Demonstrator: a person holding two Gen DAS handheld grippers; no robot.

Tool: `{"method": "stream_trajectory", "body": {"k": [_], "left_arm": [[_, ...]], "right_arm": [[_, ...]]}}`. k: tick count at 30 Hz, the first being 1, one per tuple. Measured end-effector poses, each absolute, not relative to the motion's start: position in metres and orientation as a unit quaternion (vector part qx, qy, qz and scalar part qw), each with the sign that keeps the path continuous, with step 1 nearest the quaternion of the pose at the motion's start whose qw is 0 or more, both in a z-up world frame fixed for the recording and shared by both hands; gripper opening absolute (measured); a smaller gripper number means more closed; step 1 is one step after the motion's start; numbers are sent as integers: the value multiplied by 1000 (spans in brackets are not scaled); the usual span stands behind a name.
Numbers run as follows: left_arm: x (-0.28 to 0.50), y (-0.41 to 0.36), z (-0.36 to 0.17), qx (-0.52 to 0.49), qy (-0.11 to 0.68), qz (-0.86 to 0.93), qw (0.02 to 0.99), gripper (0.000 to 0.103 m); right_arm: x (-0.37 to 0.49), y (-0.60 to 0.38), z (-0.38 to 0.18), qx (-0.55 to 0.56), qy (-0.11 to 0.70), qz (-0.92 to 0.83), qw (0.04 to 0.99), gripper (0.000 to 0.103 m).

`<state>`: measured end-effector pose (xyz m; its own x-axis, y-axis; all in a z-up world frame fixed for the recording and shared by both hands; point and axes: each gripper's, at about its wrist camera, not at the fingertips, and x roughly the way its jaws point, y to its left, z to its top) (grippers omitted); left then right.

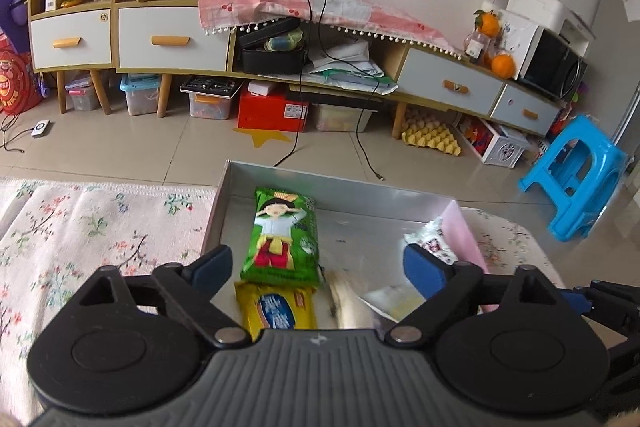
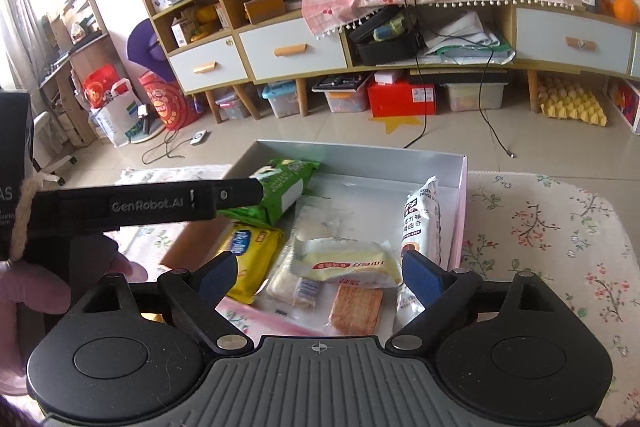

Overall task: Organize snacks
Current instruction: 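Withdraw both open grippers from the box toward the snack pile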

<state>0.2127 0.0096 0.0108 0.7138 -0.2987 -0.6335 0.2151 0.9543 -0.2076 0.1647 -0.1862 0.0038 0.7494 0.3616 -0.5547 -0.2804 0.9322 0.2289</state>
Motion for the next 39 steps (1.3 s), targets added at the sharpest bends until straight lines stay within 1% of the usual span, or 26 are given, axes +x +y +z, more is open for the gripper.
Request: {"method": "stream_trajectory", "body": {"k": [7, 15, 20, 30, 39], "left_arm": [[182, 14, 24, -54, 346, -142, 926, 101], [150, 26, 33, -73, 346, -140, 925, 103], [126, 38, 34, -75, 351, -132, 924, 103], [89, 69, 18, -90, 369, -92, 921, 103], [79, 83, -3, -57, 384, -76, 918, 103]], "right_arm": [[132, -185, 19, 60, 306, 173, 934, 94], [98, -182, 33, 54, 310, 164, 935, 94], [82, -180, 35, 61, 343, 156, 924, 94], [55, -178, 12, 79, 371, 176, 909, 94], [50, -177, -27, 92, 391, 155, 902, 94]]}}
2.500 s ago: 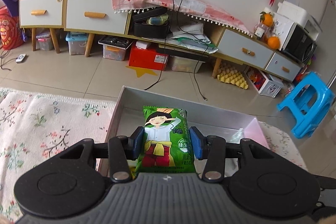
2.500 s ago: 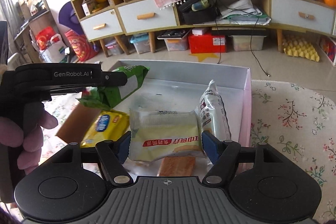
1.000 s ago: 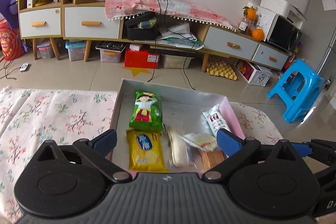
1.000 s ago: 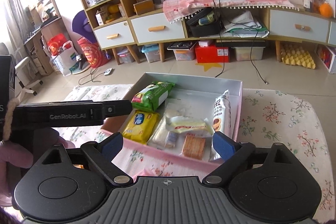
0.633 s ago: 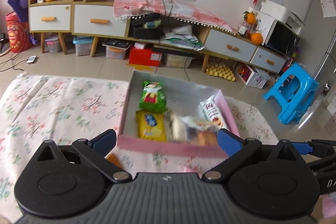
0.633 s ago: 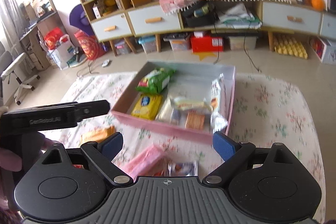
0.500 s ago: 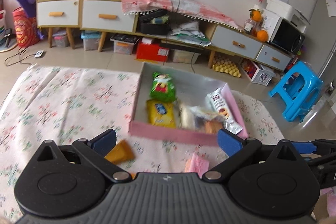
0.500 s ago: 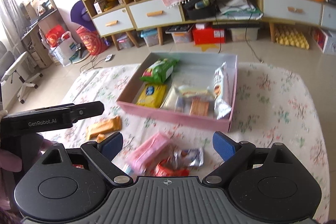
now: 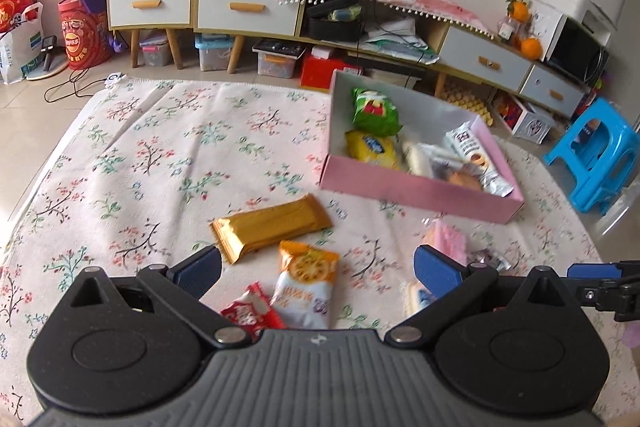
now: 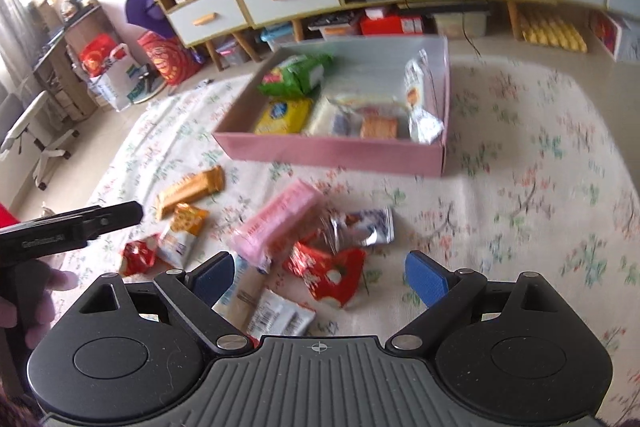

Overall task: Organize snacks
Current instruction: 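Withdraw both open grippers from the box toward the snack pile, then grasp lotus biscuit packet with left gripper while right gripper grasps red snack bag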

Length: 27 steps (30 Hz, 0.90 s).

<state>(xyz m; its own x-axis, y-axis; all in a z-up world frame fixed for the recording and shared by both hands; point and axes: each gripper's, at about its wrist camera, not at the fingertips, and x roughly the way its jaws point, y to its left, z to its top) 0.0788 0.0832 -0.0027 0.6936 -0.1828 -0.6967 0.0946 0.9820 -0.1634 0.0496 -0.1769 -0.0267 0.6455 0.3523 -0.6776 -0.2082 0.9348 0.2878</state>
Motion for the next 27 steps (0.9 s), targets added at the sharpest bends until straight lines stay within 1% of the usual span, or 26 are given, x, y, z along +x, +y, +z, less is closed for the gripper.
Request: {"method": "stream_trajectory", "body": {"k": [11, 15, 18, 21, 23, 25, 27], "left_arm": [[63, 93, -32, 9, 379, -79, 922, 103], [63, 93, -36, 26, 366, -91, 926, 102], [67, 88, -35, 32, 354, -104, 929, 100], [71, 82, -36, 44, 349, -116, 929, 95], [73, 77, -38, 53, 350, -120, 927, 85], [77, 74, -40, 59, 354, -125, 925, 78], [80, 72, -42, 60, 359, -129, 922, 75]], "right_arm": [[48, -176, -66, 62, 382, 125, 914, 94], [49, -175, -69, 74, 374, 122, 916, 94], [52, -171, -68, 85, 360, 121, 921, 94], [56, -162, -69, 77, 350, 127, 925, 94], [59, -155, -71, 65, 349, 129, 926, 94], [61, -149, -74, 57, 348, 128, 927, 94], [65, -145, -78, 54, 348, 123, 928, 94]]}}
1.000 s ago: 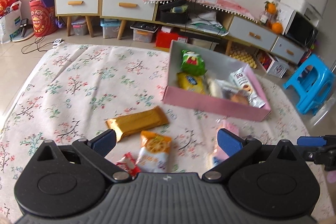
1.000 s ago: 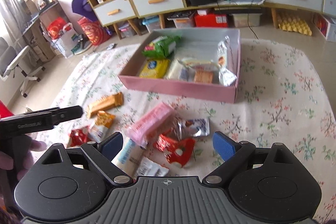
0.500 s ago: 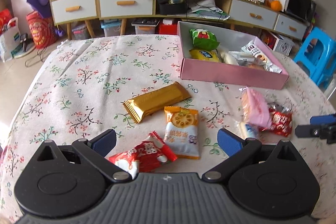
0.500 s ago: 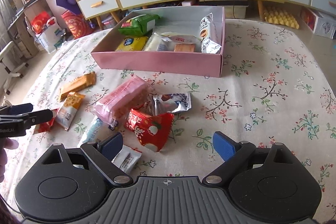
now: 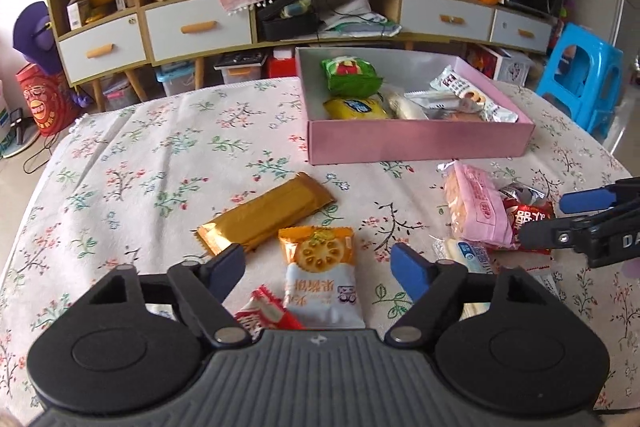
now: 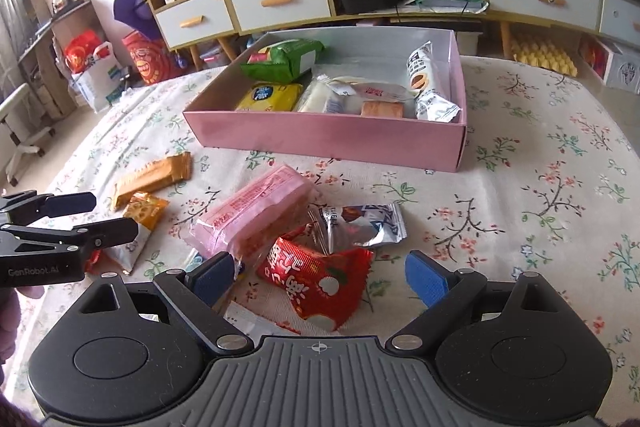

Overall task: Organize snacks
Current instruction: 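Grasp lotus biscuit packet with left gripper while right gripper grasps red snack bag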

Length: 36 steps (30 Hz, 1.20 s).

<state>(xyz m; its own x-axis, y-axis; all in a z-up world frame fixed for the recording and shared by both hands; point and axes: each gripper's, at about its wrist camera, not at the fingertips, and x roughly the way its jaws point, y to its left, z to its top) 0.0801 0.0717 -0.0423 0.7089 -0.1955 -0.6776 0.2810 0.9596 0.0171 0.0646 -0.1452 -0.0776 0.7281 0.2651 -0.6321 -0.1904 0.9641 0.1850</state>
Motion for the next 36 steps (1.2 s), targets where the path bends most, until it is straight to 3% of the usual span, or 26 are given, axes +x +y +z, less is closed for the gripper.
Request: {"method": "stream_trajectory", "body": {"k": [11, 19, 22, 33, 36], "left_arm": [[87, 73, -57, 71, 400, -125, 905, 48], [80, 72, -56, 52, 404, -156, 900, 47], [78, 67, -56, 56, 403, -160, 900, 50], [79, 58, -59, 65, 396, -137, 906, 52], [80, 57, -58, 64, 395, -130, 907, 47]], "right_arm": [[72, -160, -93, 40, 351, 93, 931, 94], [59, -192, -100, 18, 347, 57, 936, 94], [55, -198, -100, 20, 345, 61, 936, 94], [48, -174, -101, -25, 347, 88, 933, 94], [47, -171, -100, -32, 347, 86, 933, 91]]}}
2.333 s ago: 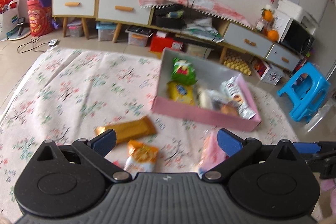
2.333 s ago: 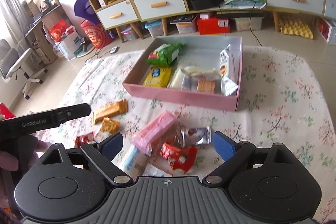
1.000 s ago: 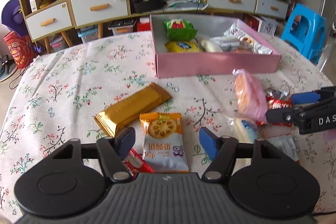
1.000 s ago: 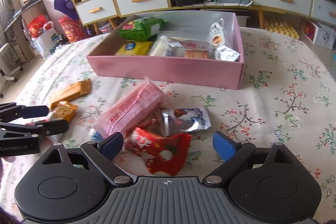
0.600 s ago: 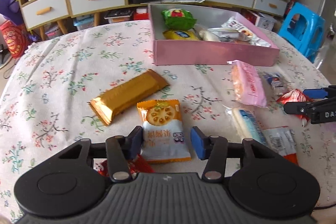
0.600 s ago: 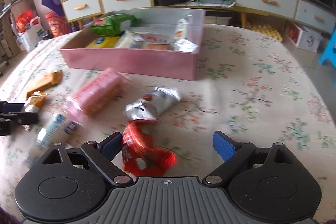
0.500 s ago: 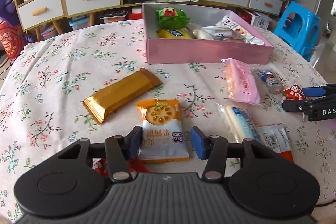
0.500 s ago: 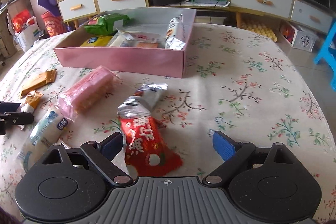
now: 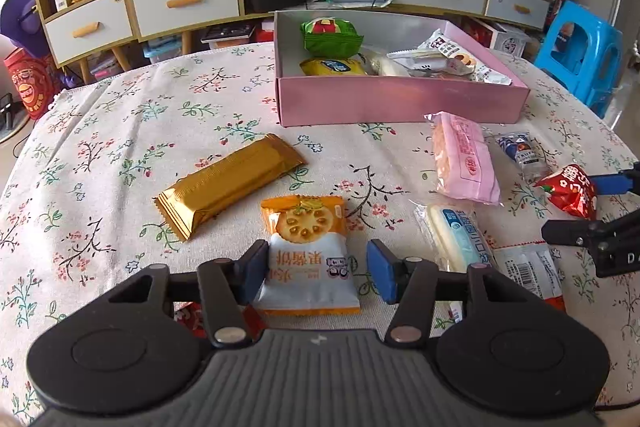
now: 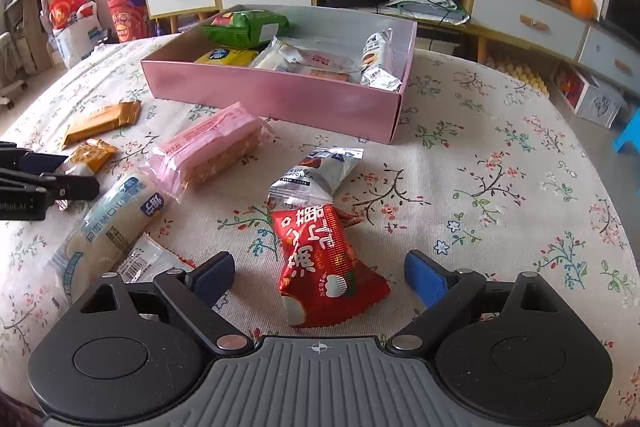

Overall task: Organize snacks
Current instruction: 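Grasp lotus biscuit packet with left gripper while right gripper grasps red snack bag, then carry both packets into the pink box and open both grippers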

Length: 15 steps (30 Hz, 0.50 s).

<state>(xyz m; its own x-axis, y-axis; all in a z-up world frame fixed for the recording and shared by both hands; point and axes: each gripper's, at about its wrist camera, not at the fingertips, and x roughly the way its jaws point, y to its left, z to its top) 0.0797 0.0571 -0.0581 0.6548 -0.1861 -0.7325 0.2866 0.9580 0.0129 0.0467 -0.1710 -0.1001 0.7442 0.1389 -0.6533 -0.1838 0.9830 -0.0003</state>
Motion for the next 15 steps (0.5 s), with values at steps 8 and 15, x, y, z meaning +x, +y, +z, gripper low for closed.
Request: {"method": "stream_trajectory", "body": {"k": [8, 15], "left_arm": [[82, 60, -55, 48, 400, -124, 907, 36], [83, 64, -49, 25, 405, -122, 906, 36]], "right_arm": [[44, -166, -94, -42, 344, 87, 934, 48], [43, -162, -90, -48, 348, 89, 932, 47]]}}
